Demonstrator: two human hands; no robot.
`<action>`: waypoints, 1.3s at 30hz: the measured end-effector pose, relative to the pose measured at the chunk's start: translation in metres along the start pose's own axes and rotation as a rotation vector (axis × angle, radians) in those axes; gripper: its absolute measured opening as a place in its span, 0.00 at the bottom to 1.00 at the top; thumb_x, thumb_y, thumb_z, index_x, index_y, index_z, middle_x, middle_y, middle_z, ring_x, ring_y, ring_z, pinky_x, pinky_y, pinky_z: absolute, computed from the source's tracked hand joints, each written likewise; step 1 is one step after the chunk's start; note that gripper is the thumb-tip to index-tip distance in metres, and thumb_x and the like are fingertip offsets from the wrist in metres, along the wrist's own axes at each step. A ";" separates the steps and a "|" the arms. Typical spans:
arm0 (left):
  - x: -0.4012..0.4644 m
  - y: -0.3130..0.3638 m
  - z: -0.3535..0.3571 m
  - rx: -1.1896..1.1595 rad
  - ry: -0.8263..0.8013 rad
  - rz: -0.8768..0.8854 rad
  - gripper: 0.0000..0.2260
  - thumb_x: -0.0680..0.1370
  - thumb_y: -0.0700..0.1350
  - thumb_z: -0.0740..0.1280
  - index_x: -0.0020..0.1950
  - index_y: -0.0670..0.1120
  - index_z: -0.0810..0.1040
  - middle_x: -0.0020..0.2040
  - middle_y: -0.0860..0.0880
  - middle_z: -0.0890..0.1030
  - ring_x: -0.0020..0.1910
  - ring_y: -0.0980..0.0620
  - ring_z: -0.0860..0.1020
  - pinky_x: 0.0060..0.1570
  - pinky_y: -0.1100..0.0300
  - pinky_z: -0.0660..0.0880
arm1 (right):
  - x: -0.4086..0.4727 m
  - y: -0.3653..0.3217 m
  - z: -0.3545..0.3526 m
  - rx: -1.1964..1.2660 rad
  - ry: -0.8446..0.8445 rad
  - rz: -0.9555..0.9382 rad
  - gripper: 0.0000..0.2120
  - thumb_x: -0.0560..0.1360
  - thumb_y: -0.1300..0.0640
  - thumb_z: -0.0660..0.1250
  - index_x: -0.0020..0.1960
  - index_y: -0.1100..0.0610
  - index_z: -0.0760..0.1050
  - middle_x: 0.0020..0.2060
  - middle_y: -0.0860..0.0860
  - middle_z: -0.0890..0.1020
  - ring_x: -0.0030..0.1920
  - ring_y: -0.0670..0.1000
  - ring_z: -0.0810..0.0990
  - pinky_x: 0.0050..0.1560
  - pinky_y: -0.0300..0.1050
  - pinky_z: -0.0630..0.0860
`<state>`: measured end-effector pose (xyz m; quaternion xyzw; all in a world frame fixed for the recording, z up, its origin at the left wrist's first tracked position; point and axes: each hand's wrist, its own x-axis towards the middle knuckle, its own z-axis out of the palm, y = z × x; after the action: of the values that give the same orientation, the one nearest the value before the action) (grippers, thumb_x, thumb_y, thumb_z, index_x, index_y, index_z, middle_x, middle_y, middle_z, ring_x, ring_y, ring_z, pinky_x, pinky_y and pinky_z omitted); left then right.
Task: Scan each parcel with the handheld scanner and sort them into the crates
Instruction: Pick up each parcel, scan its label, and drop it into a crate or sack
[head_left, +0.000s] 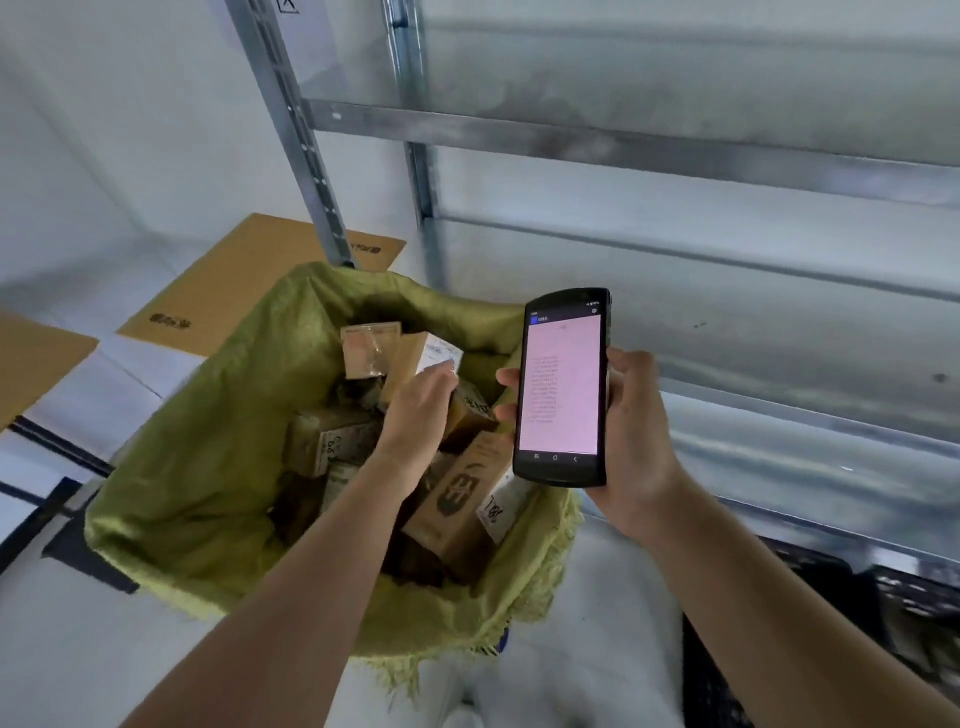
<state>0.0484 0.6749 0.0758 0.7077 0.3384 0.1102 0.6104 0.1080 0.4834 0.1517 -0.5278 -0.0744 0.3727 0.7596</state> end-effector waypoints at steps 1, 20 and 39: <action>0.002 0.010 0.005 0.002 -0.029 0.029 0.20 0.86 0.55 0.60 0.78 0.54 0.73 0.76 0.51 0.75 0.74 0.52 0.72 0.75 0.48 0.68 | -0.002 0.001 0.001 0.013 0.029 -0.013 0.28 0.84 0.44 0.47 0.69 0.57 0.78 0.60 0.66 0.85 0.52 0.64 0.84 0.49 0.53 0.80; -0.120 0.086 0.222 0.013 -0.617 0.145 0.24 0.76 0.62 0.59 0.69 0.58 0.79 0.69 0.54 0.80 0.67 0.48 0.78 0.64 0.53 0.72 | -0.186 -0.015 -0.139 0.252 0.526 -0.271 0.28 0.86 0.44 0.45 0.69 0.54 0.78 0.59 0.62 0.86 0.50 0.61 0.84 0.57 0.60 0.80; -0.367 0.011 0.602 0.225 -0.967 -0.045 0.17 0.83 0.56 0.61 0.70 0.57 0.79 0.70 0.49 0.78 0.70 0.43 0.76 0.70 0.48 0.71 | -0.475 0.008 -0.451 0.357 0.947 -0.276 0.32 0.86 0.45 0.45 0.56 0.59 0.85 0.57 0.68 0.85 0.49 0.64 0.81 0.54 0.59 0.76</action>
<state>0.1209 -0.0259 0.0415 0.7318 0.0417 -0.2811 0.6194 -0.0054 -0.1586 0.0831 -0.4861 0.2730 -0.0034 0.8302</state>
